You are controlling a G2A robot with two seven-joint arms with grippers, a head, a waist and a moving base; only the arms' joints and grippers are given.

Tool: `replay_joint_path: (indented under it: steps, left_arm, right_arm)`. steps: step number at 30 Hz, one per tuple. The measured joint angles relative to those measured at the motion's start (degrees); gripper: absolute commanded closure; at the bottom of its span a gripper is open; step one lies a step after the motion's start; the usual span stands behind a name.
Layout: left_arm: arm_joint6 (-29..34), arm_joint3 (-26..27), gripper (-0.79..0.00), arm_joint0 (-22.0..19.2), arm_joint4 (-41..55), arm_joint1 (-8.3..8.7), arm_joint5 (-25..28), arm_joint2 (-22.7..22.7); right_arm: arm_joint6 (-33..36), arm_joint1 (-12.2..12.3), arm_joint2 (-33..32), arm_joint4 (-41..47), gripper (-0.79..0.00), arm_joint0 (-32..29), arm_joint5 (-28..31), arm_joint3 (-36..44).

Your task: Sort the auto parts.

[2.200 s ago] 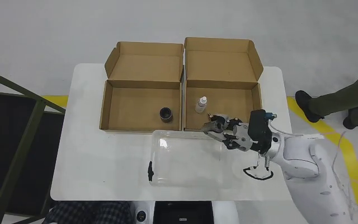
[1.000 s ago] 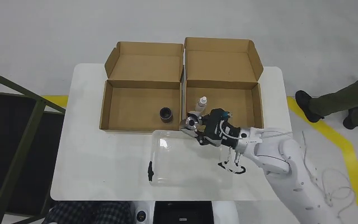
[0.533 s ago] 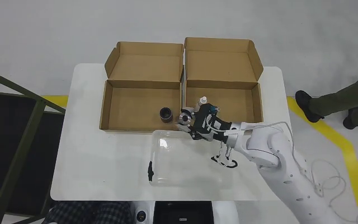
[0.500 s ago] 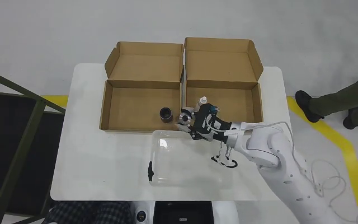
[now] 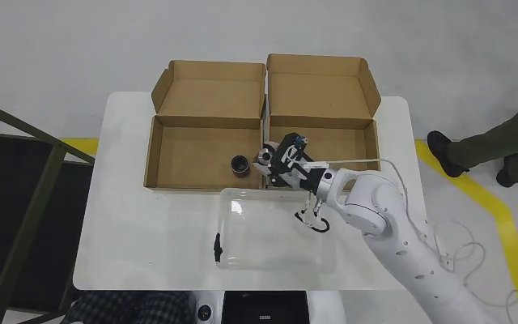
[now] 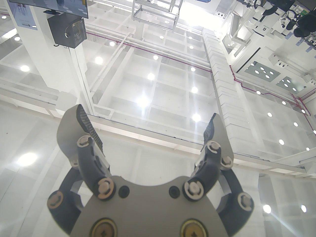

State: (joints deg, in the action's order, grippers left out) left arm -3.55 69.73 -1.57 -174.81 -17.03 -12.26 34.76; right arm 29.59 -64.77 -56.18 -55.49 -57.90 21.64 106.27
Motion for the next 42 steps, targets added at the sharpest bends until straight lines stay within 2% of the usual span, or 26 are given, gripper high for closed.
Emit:
replay_joint_path:
  steps: [10, 19, 31, 40, 42]
  left_arm:
    - [0.0, 0.0, -0.785, 0.0, 0.0, 0.0, 0.0, 0.0]
    - [0.0, 0.0, -0.785, 0.0, 0.0, 0.0, 0.0, 0.0]
    - [0.0, 0.0, -0.785, 0.0, 0.0, 0.0, 0.0, 0.0]
    - [0.0, 0.0, -0.785, 0.0, 0.0, 0.0, 0.0, 0.0]
    - [0.0, 0.0, -0.785, 0.0, 0.0, 0.0, 0.0, 0.0]
  right_arm:
    - [-0.16, -2.99, 7.21, -2.82, 0.0, 7.1, -8.21, -6.13]
    - [-0.48, -6.17, 13.07, -3.83, 0.0, 12.79, -13.13, -13.73]
    - [0.53, -10.83, 19.11, -3.35, 0.0, 19.48, -16.87, -24.41]
    - [0.6, -13.71, 21.52, -4.32, 0.0, 22.18, -18.67, -30.94]
    - [0.89, -14.15, 21.68, -4.61, -0.092, 22.55, -19.08, -31.82]
